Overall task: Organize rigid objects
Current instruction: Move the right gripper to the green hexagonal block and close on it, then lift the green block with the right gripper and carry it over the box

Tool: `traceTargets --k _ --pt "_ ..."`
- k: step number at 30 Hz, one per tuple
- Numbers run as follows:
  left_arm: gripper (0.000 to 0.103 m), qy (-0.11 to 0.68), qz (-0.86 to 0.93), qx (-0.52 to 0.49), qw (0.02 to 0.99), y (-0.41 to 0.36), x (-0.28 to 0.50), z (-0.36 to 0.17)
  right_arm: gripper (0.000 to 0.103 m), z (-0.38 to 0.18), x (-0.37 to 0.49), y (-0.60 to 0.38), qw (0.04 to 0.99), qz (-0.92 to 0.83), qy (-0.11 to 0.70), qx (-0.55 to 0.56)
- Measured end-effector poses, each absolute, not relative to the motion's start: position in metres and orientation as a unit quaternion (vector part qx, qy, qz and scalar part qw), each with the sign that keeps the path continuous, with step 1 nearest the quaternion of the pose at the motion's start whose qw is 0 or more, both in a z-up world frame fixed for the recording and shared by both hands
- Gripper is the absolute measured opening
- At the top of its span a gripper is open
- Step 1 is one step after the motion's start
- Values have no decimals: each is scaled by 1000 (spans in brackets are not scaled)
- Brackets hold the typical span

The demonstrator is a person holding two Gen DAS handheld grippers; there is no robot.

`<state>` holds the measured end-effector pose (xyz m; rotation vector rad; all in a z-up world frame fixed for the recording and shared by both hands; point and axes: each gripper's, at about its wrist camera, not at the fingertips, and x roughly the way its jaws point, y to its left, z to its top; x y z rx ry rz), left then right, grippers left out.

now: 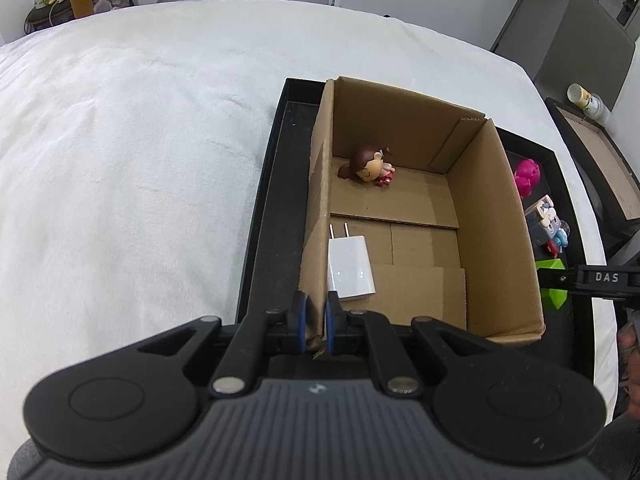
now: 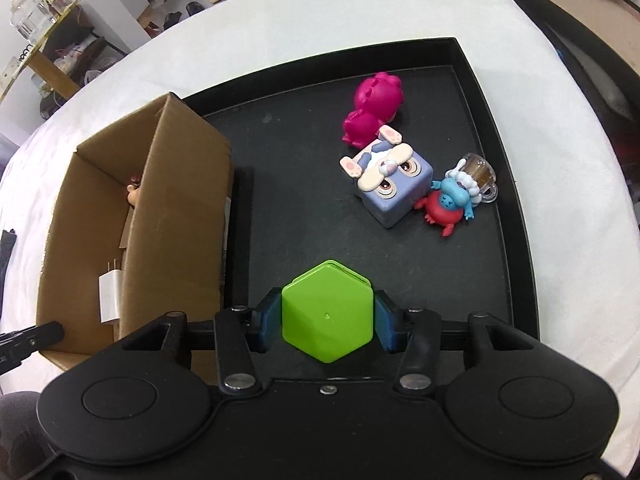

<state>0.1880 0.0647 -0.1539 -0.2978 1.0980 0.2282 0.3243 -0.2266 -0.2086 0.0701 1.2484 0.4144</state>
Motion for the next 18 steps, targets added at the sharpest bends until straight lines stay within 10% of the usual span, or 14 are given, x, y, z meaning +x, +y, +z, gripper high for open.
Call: traceTargets --k 18 --pt "9 513 117 -145 838 64 187 -154 47 -161 315 -242 806 199 554 54"
